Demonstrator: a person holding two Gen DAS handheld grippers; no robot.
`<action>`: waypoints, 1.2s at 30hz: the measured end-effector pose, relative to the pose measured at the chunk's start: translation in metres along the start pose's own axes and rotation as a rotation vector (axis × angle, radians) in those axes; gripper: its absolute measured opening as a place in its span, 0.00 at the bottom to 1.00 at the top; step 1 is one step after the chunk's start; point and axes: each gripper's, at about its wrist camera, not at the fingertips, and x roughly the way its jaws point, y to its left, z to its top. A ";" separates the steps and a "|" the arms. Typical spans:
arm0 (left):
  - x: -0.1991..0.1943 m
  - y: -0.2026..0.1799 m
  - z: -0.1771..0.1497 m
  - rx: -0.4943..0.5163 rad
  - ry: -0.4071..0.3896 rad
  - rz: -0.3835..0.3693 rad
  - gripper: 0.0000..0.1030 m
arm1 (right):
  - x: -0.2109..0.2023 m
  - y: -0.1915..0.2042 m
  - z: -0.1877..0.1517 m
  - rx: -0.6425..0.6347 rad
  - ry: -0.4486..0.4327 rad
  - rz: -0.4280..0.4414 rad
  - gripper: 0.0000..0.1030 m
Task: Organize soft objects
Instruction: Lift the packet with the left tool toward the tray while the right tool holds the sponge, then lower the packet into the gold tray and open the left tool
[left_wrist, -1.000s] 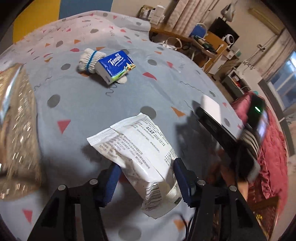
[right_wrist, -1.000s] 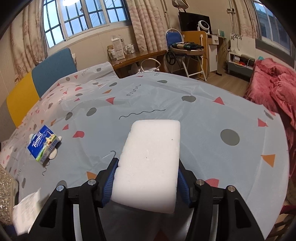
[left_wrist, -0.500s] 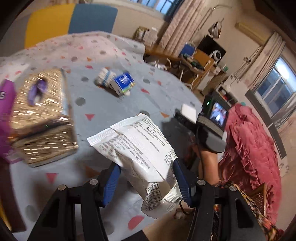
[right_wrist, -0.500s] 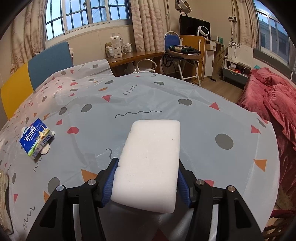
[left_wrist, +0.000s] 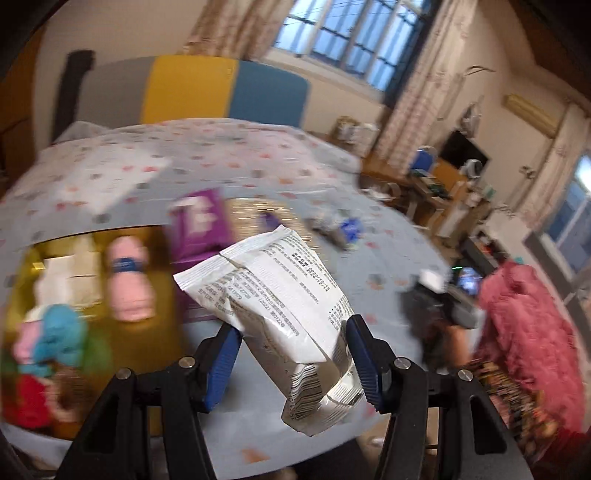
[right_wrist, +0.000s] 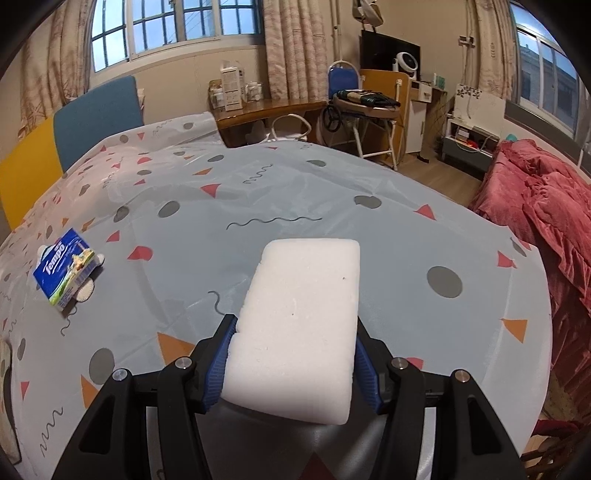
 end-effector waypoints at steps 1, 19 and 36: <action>-0.002 0.011 -0.002 -0.008 0.010 0.023 0.57 | 0.001 0.001 0.000 -0.007 0.005 -0.003 0.57; 0.047 0.163 -0.036 -0.150 0.248 0.162 0.45 | -0.078 0.018 -0.012 -0.031 -0.187 0.038 0.57; -0.002 0.149 -0.061 -0.247 0.084 0.177 0.73 | -0.225 0.109 -0.021 -0.141 -0.264 0.453 0.57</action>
